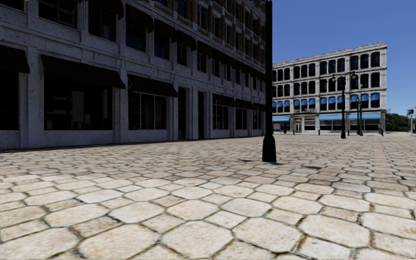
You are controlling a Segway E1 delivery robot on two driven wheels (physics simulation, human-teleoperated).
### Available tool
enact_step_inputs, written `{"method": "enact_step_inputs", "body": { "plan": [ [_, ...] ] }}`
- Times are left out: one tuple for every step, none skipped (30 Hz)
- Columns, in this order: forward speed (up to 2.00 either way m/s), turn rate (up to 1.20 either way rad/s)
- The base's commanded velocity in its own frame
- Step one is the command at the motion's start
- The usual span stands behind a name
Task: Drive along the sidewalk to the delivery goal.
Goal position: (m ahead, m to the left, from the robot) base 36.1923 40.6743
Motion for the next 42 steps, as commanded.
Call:
{"method": "enact_step_inputs", "body": {
  "plan": [
    [2.00, 0.72],
    [2.00, 0.72],
    [2.00, 0.72],
    [2.00, 0.72],
    [2.00, 0.72],
    [2.00, 0.72],
    [2.00, 0.72],
    [2.00, 0.72],
    [2.00, 0.72],
    [2.00, 0.72],
    [2.00, 0.72],
    [2.00, 0.72],
    [2.00, 0.73],
    [2.00, 0.76],
    [2.00, 0.81],
    [2.00, 0.81],
    [2.00, 0.83],
    [2.00, 0.83],
    [2.00, 0.85],
    [2.00, 0.85],
    [2.00, 0.85],
    [2.00, 0.91],
    [2.00, 0.95],
    [2.00, 0.95],
    [2.00, 0.96],
    [2.00, 0.96],
    [2.00, 0.96],
    [2.00, 0.96],
    [2.00, 0.96],
    [2.00, 0.96],
    [2.00, 0.97],
    [2.00, 0.97],
    [2.00, 0.97],
    [2.00, 0.97],
    [2.00, 0.97],
    [2.00, 0.97],
    [2.00, 0.97],
    [2.00, 0.97],
    [2.00, 0.97],
    [2.00, 0.94],
    [2.00, 0.71],
    [2.00, 0.51]
  ]
}}
